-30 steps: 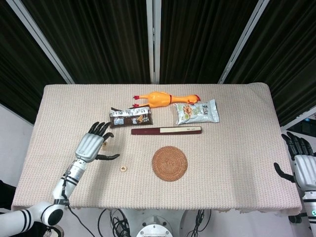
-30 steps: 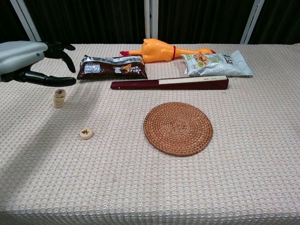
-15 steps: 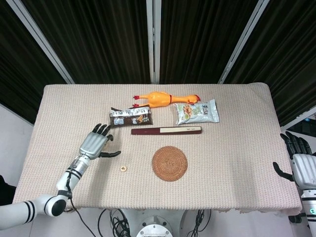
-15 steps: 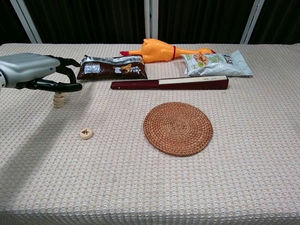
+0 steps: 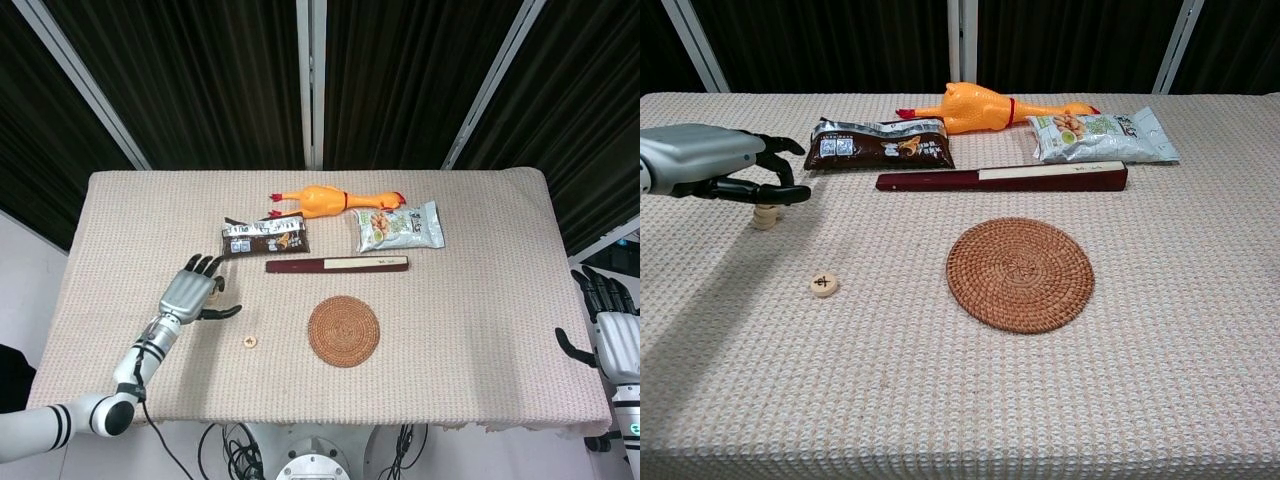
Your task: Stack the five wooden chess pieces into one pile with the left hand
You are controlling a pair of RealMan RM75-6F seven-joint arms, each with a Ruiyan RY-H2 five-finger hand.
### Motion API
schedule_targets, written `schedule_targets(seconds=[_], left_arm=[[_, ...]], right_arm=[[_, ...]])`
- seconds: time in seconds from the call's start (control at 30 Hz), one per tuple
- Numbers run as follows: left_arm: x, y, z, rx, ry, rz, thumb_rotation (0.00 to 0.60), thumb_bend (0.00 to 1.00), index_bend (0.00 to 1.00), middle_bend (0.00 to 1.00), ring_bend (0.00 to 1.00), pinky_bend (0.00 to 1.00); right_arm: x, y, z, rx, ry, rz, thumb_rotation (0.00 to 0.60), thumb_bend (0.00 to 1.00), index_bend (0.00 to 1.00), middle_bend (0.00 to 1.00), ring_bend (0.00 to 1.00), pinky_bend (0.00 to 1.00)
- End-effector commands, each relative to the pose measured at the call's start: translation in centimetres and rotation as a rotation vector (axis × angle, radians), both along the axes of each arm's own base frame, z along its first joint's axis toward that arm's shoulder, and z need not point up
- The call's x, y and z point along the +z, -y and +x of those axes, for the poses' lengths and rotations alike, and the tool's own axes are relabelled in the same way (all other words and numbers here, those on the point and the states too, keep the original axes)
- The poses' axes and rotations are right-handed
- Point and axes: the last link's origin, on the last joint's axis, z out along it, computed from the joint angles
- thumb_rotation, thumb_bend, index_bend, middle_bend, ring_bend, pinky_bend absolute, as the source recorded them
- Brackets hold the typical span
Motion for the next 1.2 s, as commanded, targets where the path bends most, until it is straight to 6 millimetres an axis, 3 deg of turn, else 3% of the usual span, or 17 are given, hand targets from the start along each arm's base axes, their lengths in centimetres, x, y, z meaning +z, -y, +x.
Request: schedule_targets(seconds=[0.03,1.2], left_arm=[[-0.08,0.01,-0.04,0.002,0.0,-0.002,0.002,0.12,0.39,0.0,0.0,0.0],[0.45,0.34,-0.5,0.044,0.022,-0.021,0.037,0.12,0.39,0.0,0.0,0.0]], right_arm=[[-0.03,0.02,-0.01,-0.001,-0.001,0.002,0.6,0.28,0.0,0.0,0.0,0.0],[-0.26,0.1,0.02,-0.004,-0.008,0.005,0.6,0.28,0.0,0.0,0.0,0.0]])
